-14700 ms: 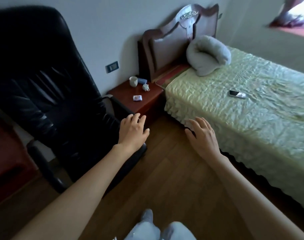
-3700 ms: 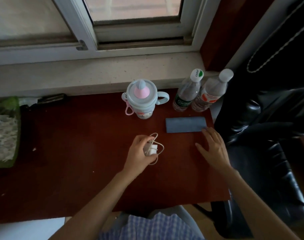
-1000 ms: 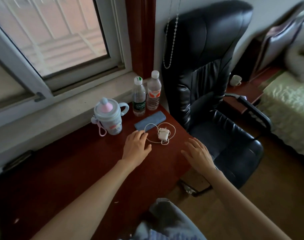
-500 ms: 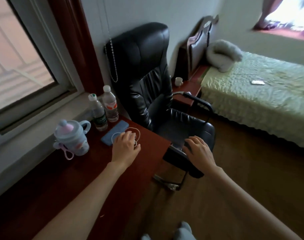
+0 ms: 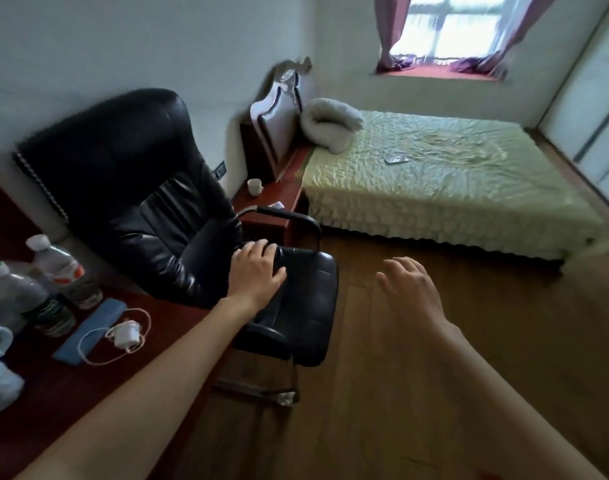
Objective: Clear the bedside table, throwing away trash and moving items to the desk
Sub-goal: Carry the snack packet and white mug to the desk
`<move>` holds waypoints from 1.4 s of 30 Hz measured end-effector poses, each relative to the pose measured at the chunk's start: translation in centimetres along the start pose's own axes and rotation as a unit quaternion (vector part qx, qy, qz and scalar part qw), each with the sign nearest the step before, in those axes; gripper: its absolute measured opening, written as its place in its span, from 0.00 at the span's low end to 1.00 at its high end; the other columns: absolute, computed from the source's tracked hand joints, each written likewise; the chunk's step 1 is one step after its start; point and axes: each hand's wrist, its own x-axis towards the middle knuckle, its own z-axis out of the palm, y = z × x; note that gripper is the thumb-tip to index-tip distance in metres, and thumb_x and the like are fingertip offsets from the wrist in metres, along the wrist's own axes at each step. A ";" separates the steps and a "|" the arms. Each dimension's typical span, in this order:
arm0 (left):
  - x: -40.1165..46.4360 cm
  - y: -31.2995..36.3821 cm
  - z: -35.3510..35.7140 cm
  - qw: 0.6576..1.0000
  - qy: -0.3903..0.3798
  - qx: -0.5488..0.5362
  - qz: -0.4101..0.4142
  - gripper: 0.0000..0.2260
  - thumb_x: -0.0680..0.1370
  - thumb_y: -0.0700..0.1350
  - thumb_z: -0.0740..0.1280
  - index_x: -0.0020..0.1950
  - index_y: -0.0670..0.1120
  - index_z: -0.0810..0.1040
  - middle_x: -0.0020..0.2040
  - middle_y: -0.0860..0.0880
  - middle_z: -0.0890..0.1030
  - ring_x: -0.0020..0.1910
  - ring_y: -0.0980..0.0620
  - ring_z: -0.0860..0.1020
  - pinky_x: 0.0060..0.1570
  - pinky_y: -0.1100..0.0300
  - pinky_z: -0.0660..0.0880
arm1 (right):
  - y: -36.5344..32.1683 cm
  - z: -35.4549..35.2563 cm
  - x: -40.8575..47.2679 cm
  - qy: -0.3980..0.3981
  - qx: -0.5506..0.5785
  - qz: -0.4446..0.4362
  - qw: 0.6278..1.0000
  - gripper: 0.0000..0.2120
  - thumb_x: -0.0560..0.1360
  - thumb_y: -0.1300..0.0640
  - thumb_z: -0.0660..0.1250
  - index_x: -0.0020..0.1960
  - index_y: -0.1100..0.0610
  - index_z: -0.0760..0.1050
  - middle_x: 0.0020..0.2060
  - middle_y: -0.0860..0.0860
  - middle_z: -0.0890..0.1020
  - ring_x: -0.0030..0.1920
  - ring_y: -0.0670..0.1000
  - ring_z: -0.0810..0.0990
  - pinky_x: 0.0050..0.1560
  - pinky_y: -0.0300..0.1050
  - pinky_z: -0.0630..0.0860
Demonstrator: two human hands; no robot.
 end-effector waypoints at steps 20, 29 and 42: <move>19.1 24.9 8.8 0.995 -0.042 -0.012 0.089 0.25 0.77 0.54 0.62 0.71 0.44 0.66 0.72 0.44 0.67 0.71 0.44 0.64 0.70 0.47 0.61 | 26.6 -6.9 9.6 -0.013 -0.023 0.163 0.986 0.23 0.79 0.47 0.59 0.69 0.58 0.69 0.69 0.55 0.70 0.73 0.53 0.61 0.73 0.51 0.59; 33.8 26.7 13.8 0.997 -0.049 -0.035 0.057 0.25 0.78 0.55 0.61 0.72 0.45 0.66 0.72 0.44 0.67 0.71 0.44 0.64 0.70 0.47 0.61 | 32.8 -3.7 25.3 -0.017 -0.042 0.128 0.991 0.22 0.78 0.48 0.60 0.68 0.59 0.70 0.67 0.56 0.72 0.71 0.54 0.64 0.71 0.51 0.62; 49.2 24.5 21.2 0.997 -0.069 -0.002 -0.032 0.25 0.77 0.54 0.63 0.70 0.44 0.69 0.69 0.44 0.70 0.69 0.44 0.66 0.68 0.48 0.63 | 40.0 5.8 44.7 -0.101 -0.021 0.046 0.994 0.23 0.79 0.47 0.58 0.70 0.58 0.67 0.70 0.55 0.69 0.73 0.55 0.61 0.72 0.53 0.60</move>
